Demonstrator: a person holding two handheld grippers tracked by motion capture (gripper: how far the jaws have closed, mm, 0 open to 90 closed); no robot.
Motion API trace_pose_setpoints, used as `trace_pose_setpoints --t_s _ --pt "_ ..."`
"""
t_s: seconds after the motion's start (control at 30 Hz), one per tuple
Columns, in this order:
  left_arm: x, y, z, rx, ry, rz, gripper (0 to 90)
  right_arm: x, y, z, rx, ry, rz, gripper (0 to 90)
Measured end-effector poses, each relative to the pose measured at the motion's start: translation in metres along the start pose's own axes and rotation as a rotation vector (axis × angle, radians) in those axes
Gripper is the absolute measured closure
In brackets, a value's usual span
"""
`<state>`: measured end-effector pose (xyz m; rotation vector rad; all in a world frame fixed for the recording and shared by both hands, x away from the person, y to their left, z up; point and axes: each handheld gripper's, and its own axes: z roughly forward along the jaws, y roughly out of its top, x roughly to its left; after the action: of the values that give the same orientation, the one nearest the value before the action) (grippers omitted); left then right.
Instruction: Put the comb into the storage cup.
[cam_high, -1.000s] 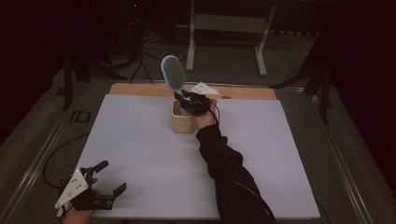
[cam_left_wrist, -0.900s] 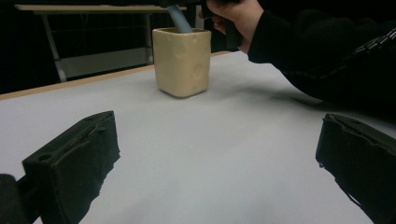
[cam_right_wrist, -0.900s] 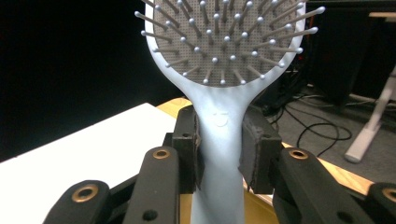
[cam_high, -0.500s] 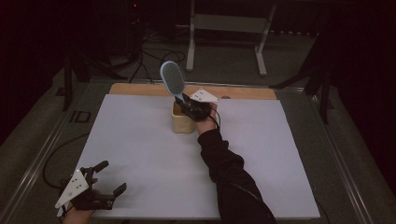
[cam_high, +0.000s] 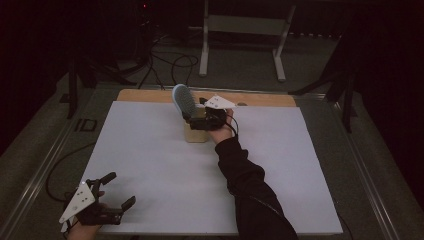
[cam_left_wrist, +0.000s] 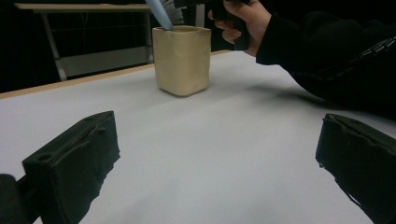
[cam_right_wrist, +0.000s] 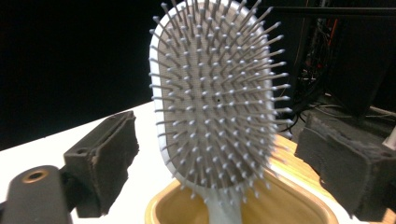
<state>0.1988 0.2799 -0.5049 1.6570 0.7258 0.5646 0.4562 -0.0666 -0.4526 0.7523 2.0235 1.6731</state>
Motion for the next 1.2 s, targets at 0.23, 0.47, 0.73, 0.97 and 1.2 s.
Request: trace_pose_setpoints --t_s 0.23,0.47,0.73,0.97,1.2 --pt "0.0 0.0 0.0 0.002 0.001 0.003 0.0 0.001 -0.001 -0.003 0.042 0.029 -0.003 10.0" --pt "-0.001 0.0 0.001 0.006 0.003 0.005 0.0 0.0 -0.001 -0.005 0.092 0.061 -0.008 10.0" --pt "0.0 0.0 0.002 0.009 0.001 0.004 0.0 0.0 0.002 -0.008 0.141 0.092 -0.012 9.6" --pt "0.0 0.0 0.003 0.014 0.002 0.008 0.0 -0.001 0.006 -0.013 0.157 0.094 -0.008 9.6" --pt "0.0 0.0 0.003 0.017 0.006 0.009 0.0 0.0 0.006 -0.021 0.176 0.081 -0.025 9.7"
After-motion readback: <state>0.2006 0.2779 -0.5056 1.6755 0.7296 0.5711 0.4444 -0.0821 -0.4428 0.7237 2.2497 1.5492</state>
